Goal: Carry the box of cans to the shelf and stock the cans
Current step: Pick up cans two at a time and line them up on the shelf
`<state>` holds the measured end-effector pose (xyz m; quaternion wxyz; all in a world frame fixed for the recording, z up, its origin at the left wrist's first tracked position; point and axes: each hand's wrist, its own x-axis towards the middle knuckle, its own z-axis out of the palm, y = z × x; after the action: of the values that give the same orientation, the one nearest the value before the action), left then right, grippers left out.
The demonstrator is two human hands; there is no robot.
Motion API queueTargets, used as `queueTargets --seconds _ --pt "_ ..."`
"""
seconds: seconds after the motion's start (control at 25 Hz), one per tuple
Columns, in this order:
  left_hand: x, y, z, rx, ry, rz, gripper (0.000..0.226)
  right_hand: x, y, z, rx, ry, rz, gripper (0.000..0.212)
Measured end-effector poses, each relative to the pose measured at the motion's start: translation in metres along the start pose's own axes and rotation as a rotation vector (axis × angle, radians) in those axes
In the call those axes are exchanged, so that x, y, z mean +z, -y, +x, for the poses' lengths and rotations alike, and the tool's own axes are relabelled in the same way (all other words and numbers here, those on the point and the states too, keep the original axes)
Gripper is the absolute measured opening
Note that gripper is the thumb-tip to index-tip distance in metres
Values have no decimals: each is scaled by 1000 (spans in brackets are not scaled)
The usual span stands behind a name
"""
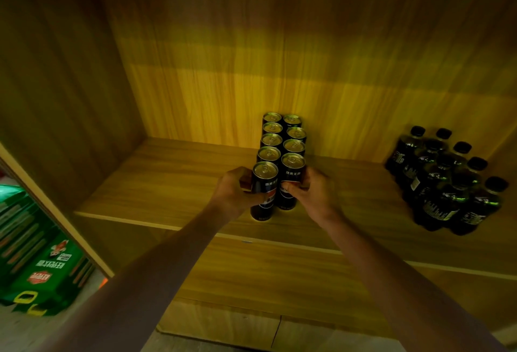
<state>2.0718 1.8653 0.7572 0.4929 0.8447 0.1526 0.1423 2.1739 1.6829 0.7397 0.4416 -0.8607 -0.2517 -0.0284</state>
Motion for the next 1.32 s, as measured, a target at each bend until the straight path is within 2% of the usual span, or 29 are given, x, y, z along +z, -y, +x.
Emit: queueTargets --seconds 0.28,0.44,0.64,0.84,1.0,1.16,1.32 --pt "-2 4 0 -12 23 -33 62 0 -1 4 8 47 13 50" --pt "-5 3 -3 -28 44 28 63 -9 10 -3 6 104 -14 51" --pt "-22 -4 -27 -16 32 249 56 -29 25 -36 -9 173 -282 52" --pt "-59 -33 -82 239 137 675 50 -44 64 -89 -38 198 -575 62" --pt "-75 -53 -140 366 256 966 55 -53 103 -147 -13 226 -690 66" --pt "-84 -52 -187 465 288 1034 53 -51 136 -202 -70 190 -803 60" --pt "-93 -42 -220 471 255 1026 56 -39 155 -241 -73 174 -808 61"
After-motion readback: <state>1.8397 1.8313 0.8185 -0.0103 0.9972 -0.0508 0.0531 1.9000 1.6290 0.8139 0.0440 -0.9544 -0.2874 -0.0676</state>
